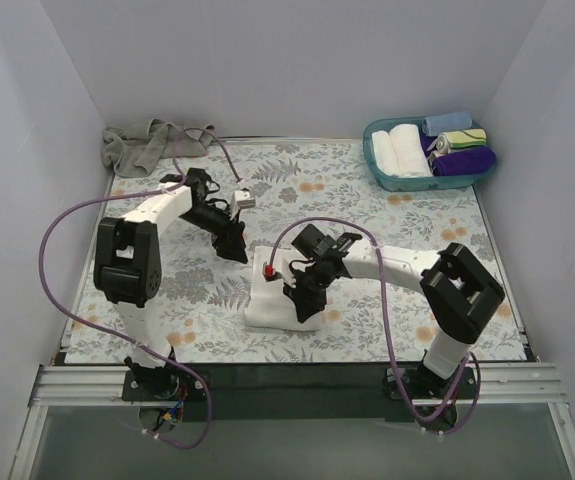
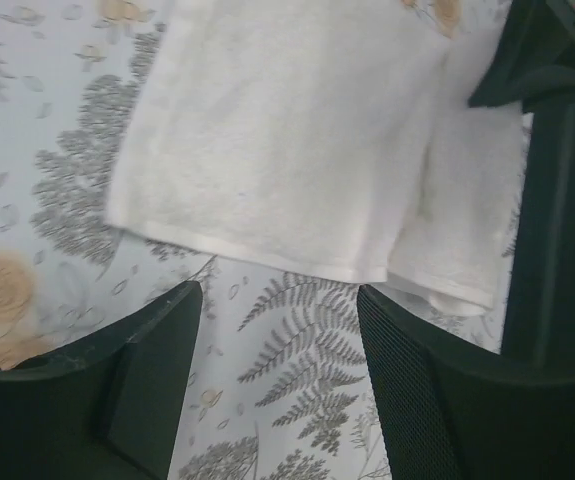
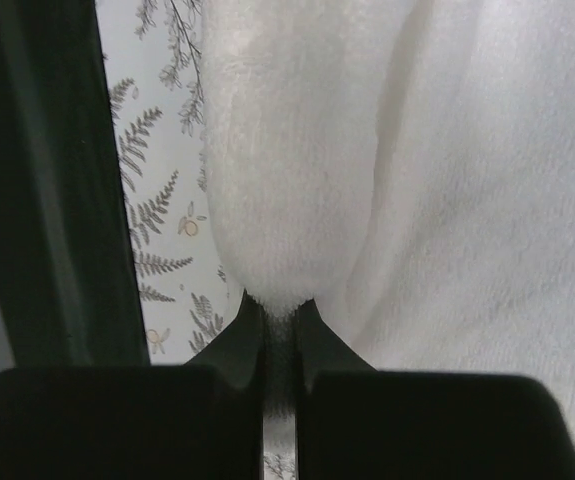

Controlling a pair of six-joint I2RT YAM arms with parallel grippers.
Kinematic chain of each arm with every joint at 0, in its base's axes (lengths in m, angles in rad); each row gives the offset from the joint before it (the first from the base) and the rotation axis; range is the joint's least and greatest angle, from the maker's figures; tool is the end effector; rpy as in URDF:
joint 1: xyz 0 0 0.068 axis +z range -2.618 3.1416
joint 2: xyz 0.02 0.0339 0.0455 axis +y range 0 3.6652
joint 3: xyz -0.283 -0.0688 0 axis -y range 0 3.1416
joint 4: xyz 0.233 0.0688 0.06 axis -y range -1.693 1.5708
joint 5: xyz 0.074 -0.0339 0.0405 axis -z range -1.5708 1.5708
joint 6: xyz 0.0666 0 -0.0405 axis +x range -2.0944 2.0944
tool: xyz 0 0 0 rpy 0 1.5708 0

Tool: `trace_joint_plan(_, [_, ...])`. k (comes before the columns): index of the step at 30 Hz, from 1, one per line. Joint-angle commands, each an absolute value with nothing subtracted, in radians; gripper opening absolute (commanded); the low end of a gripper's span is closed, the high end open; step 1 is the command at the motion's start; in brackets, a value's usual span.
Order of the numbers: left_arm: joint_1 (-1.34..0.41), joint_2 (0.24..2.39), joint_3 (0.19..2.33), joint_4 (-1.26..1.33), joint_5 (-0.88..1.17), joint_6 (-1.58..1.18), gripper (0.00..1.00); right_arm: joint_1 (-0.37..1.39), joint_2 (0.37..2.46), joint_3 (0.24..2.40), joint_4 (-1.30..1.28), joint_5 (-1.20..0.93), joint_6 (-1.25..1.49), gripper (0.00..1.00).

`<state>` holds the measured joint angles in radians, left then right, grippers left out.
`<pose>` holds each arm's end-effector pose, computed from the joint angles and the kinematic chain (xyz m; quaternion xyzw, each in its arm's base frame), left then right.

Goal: Roll the towels
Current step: Roll the towel

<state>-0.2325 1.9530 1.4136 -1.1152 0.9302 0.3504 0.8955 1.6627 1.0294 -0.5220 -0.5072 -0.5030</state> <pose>0.3251 -0.1319 0.1945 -0.2386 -0.8607 0.4495 0.0110 0.1765 0.2721 0.1848 -0.6493 0.6916 0.2797 0.1480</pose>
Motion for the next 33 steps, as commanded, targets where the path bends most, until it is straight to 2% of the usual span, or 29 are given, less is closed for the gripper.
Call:
trace_joint_plan(1, [-0.189, 1.768, 1.346, -1.037, 0.936, 0.351, 0.59, 0.876, 1.761, 1.109, -0.673, -0.679, -0.408, 0.01])
trace_joint_plan(5, [-0.189, 1.521, 1.172, -0.878, 0.864, 0.322, 0.63, 0.824, 1.893, 1.179, -0.745, -0.764, -0.403, 0.01])
trace_joint_plan(10, [-0.230, 1.237, 0.996, -0.834, 0.750, 0.394, 0.69, 0.762, 2.071, 1.276, -0.822, -0.911, -0.413, 0.01])
trace_joint_plan(13, [-0.357, 1.104, 0.884, -0.822, 0.633, 0.459, 0.71, 0.729, 2.152, 1.328, -0.856, -0.975, -0.431, 0.01])
trace_joint_plan(17, [-0.599, 1.022, 0.743, -0.706, 0.503, 0.474, 0.76, 0.704, 2.236, 1.365, -0.900, -1.015, -0.472, 0.01])
trace_joint_plan(22, [-0.750, 1.063, 0.635, -0.563, 0.382, 0.477, 0.75, 0.686, 2.292, 1.364, -0.897, -0.965, -0.515, 0.01])
trace_joint_plan(29, [-0.874, 1.232, 0.526, -0.379, 0.258, 0.523, 0.61, 0.675, 2.339, 1.377, -0.900, -0.931, -0.543, 0.01])
trace_joint_plan(32, [-0.884, 1.299, 0.537, -0.399, 0.261, 0.506, 0.49, 0.658, 2.323, 1.374, -0.897, -0.925, -0.543, 0.01])
trace_joint_plan(33, [-0.884, 1.308, 0.541, -0.408, 0.273, 0.499, 0.37, 0.654, 2.318, 1.374, -0.897, -0.923, -0.538, 0.01])
